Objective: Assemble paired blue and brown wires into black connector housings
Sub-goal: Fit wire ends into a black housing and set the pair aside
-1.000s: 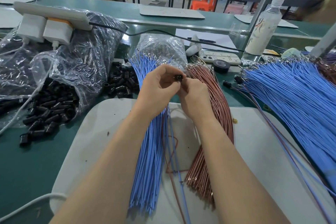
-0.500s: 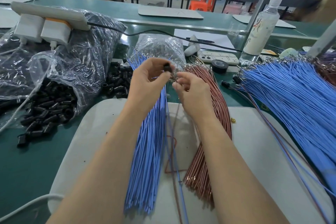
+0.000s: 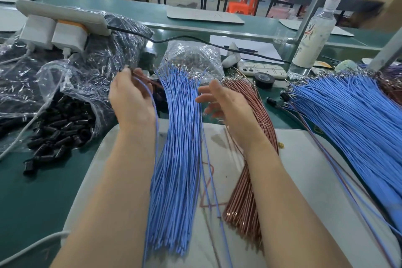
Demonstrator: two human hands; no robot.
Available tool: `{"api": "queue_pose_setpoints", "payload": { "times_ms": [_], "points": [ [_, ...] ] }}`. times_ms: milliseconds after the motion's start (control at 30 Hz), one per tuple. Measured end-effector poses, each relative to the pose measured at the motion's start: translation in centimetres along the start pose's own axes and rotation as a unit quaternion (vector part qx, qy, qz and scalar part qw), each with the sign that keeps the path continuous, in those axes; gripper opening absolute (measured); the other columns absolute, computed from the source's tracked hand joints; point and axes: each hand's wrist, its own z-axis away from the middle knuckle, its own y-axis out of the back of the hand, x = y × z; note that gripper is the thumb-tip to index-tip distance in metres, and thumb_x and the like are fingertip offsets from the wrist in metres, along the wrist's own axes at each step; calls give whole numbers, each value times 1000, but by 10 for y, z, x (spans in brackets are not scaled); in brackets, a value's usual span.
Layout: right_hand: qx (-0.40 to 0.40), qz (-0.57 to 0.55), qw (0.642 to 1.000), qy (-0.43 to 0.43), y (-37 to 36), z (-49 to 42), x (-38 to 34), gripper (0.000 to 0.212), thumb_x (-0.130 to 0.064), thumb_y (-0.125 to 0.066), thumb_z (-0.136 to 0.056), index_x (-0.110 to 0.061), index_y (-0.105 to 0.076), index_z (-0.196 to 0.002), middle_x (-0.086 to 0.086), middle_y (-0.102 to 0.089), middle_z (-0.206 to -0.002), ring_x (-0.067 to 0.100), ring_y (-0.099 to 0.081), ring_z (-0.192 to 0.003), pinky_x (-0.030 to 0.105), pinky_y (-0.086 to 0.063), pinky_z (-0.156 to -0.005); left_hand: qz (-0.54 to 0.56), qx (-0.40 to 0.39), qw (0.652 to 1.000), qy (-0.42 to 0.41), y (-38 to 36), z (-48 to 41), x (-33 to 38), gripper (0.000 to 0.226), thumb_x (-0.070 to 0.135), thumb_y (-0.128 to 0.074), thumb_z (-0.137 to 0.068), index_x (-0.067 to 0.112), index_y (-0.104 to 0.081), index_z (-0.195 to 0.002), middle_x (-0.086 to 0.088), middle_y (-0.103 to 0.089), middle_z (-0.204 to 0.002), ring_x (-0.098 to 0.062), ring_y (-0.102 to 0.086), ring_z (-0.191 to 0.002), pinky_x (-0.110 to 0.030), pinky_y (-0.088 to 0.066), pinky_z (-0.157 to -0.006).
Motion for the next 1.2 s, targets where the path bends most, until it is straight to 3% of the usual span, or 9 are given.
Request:
{"api": "queue_pose_setpoints", "payload": {
  "times_ms": [100,200,300,433,533,633,767,1000,1200],
  "points": [
    [75,218,973,13,-4,-5,5,22,-32,-56,-94,-16,-67,-105,-7,-68,-91,-1,-58,-76,19,-51,-74,-4,-17,996,87,5,-2,3,18,11,-48,-95,13,-53,-78,5,-57,-59,-3,-53,-50,-16,-43,-48],
    [28,407,913,-16,-13,-7,10,21,-26,-57,-93,-22,-65,-112,-4,-67,-105,14,-59,-98,34,-51,-89,-145,-115,977,106,4,9,-8,10,11,-51,-93,11,-59,-87,3,-62,-69,-4,-54,-58,-16,-45,-55],
    [35,461,887,-14,-19,-9,9,18,-23,-54,-94,-24,-64,-108,-1,-64,-108,21,-55,-104,39,-43,-94,-328,-211,921,20,1,15,-19,10,11,-56,-91,19,-62,-92,7,-69,-79,-1,-59,-71,-14,-46,-64],
    [51,506,861,-16,-23,-9,10,21,-9,-46,-93,-18,-57,-108,2,-59,-110,25,-50,-106,38,-35,-90,-429,-305,847,-71,3,17,-28,20,5,-59,-90,22,-61,-99,6,-69,-93,4,-61,-82,-10,-44,-77],
    [107,425,899,0,-17,-7,7,23,-8,-45,-95,-14,-53,-115,6,-54,-114,22,-49,-104,30,-34,-88,-450,-335,822,-94,5,18,-31,26,-3,-54,-90,19,-61,-100,7,-69,-94,3,-63,-84,-12,-47,-82],
    [198,172,965,29,-2,-4,-8,16,-5,-52,-92,-12,-59,-106,6,-61,-105,14,-58,-90,19,-44,-81,-477,-350,797,-119,6,19,-35,27,-6,-53,-89,18,-63,-98,4,-70,-97,-5,-64,-93,-21,-47,-95],
    [172,-50,983,50,6,1,-25,17,-1,-61,-87,-17,-66,-88,-6,-68,-78,4,-68,-70,16,-53,-66,-502,-359,776,-129,8,18,-40,28,-7,-51,-89,16,-64,-100,0,-69,-98,-10,-65,-96,-28,-47,-98],
    [144,28,985,86,5,2,-26,16,-1,-61,-88,-15,-65,-91,0,-69,-86,10,-65,-82,25,-55,-81,-513,-363,766,-138,9,19,-42,35,-5,-51,-90,28,-61,-94,12,-67,-89,3,-63,-87,-15,-47,-88],
    [148,98,977,118,5,3,-27,12,-3,-63,-87,-10,-70,-94,0,-71,-87,8,-67,-82,20,-53,-80,-532,-373,743,-161,8,21,-40,29,-1,-52,-90,25,-62,-98,11,-66,-92,-8,-62,-91,-19,-48,-87]
  ]
}}
